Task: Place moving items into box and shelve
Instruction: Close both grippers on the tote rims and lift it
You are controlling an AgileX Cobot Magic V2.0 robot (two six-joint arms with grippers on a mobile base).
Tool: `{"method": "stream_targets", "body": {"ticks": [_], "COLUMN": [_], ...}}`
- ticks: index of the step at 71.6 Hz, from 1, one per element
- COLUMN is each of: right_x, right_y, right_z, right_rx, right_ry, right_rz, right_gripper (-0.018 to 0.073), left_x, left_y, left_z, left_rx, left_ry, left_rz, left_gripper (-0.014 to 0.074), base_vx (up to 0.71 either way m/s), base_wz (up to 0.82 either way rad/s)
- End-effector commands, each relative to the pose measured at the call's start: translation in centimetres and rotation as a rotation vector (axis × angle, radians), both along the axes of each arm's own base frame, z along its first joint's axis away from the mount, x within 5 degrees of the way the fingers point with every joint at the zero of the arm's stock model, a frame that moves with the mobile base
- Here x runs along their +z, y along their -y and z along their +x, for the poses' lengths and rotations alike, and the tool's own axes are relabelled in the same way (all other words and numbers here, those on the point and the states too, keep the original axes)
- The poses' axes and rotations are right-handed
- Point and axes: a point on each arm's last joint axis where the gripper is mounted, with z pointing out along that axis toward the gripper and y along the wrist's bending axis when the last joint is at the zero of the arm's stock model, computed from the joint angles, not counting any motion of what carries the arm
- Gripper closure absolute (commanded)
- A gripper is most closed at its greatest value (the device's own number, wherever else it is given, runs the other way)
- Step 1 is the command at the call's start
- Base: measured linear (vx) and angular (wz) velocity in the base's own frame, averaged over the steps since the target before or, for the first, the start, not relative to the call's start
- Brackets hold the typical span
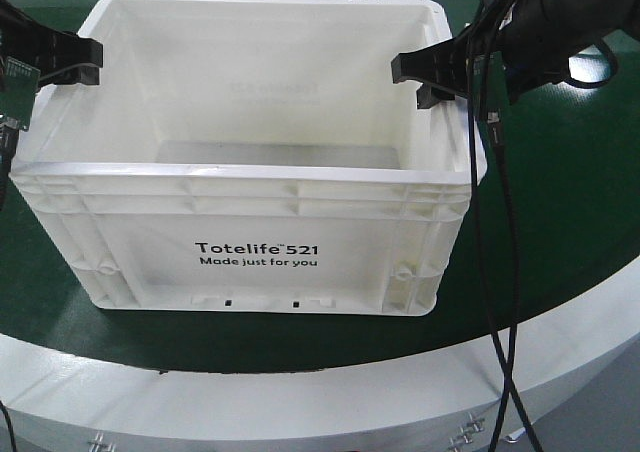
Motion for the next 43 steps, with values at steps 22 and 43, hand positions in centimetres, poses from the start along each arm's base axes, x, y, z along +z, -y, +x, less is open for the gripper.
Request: {"method": "stream_targets", "body": {"ticks": [22, 43], "right_x": [2.6, 2.6], "right_y": [0.1, 0.2], "right_z": [-0.4, -0.4], "right_rx": [0.016, 0.016], "right_ry": [0.101, 0.095], "right_rz": [0.025, 0.023], "right_gripper": [0.0571, 0.0571], "left_x": [0.2, 0.1], "left_y": [0.3, 0.5], "left_z": [0.4, 0.2], "left_rx": [-0.029, -0.037], "left_ry": [-0.016, -0.048], "left_rz": [0.011, -0.019], "left_gripper": [0.0041, 0.0078], "base_vx": [0.00, 0.00], "base_wz": [0.00, 0.00]}}
